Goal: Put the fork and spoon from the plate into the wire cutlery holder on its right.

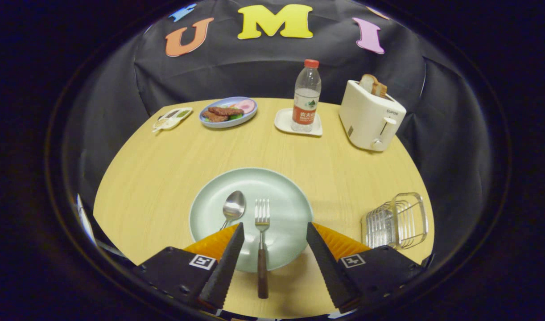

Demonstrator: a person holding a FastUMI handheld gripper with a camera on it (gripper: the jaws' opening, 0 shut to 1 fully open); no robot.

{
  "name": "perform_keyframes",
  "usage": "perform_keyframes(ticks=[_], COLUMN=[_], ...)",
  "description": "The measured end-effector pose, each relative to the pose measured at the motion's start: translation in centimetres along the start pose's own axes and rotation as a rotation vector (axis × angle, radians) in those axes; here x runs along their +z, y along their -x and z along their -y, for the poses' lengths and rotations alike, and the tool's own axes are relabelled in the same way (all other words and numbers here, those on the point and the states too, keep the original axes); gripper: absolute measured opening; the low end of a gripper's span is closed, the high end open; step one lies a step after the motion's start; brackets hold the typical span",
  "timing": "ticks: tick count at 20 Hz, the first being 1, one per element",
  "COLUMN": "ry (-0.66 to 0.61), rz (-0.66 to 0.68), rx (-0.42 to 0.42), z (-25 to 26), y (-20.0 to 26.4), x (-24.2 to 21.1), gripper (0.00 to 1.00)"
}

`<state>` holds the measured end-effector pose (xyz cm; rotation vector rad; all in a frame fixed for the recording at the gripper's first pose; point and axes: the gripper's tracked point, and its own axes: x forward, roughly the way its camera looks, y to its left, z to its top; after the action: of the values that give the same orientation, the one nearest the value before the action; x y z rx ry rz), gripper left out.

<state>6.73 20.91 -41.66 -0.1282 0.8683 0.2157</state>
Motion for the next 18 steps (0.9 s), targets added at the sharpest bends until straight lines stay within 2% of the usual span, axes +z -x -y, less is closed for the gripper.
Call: perform_keyframes(ticks=[1, 6, 8, 10, 12, 16, 18], ry=[0.012, 0.011, -0.01, -0.025, -0.015, -0.02, -0.008], rz=[-0.008, -0.067, -0.09, -0.097, -0.097, -0.114, -0.099], rx=[-0.01, -0.066, -0.07, -0.076, -0.058, -0.027, -0.014], z=[-0.2, 0.0, -0.2, -0.1, -0.4, -1.0, -0.9], y=[-0.6, -3.0, -3.3, -3.8, -4.0, -3.3, -2.6], x=[-0.8, -3.7, -4.2, -4.4, -4.3, -4.8, -4.5], gripper=[0.83, 0.51, 0.35, 0.22, 0.21, 0.05, 0.05])
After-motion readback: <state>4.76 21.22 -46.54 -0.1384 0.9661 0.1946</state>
